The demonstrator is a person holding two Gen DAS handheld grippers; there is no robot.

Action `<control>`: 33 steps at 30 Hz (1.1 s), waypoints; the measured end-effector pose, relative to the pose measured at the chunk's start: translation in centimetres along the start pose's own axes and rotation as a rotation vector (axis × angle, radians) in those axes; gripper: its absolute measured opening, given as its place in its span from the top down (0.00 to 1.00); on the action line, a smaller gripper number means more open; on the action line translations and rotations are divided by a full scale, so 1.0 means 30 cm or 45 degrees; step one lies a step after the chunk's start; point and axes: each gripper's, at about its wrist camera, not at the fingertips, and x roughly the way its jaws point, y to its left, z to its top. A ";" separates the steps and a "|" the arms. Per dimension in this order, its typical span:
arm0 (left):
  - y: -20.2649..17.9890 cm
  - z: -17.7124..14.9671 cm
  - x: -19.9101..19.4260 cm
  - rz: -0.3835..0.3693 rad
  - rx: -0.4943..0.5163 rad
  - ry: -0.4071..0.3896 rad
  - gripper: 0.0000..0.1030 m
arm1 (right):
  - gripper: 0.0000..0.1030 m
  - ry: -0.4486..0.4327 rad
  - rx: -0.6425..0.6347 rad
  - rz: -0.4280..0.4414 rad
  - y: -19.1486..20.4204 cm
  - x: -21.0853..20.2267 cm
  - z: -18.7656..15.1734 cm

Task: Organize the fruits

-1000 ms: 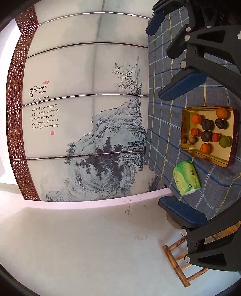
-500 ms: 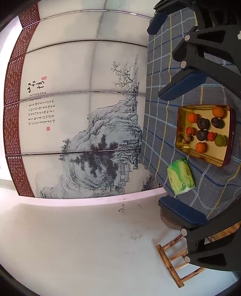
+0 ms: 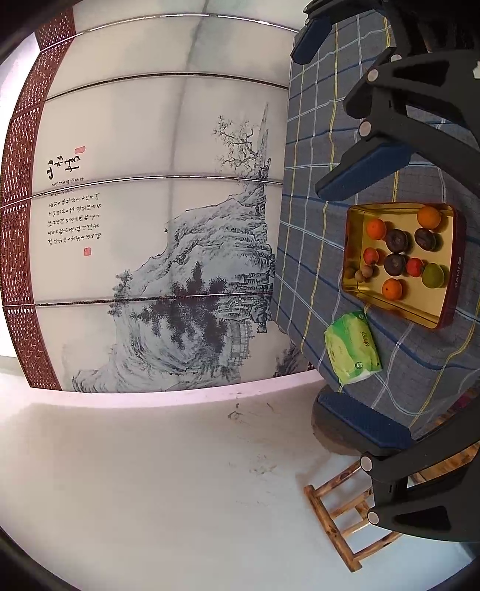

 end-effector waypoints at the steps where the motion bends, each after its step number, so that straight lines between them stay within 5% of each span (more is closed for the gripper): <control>1: 0.002 0.000 0.001 0.001 -0.002 0.001 0.00 | 0.03 0.001 -0.002 0.000 0.001 0.000 -0.001; 33: -0.044 -0.052 0.109 0.015 0.036 0.119 0.00 | 0.02 0.091 0.080 0.026 -0.094 0.055 -0.061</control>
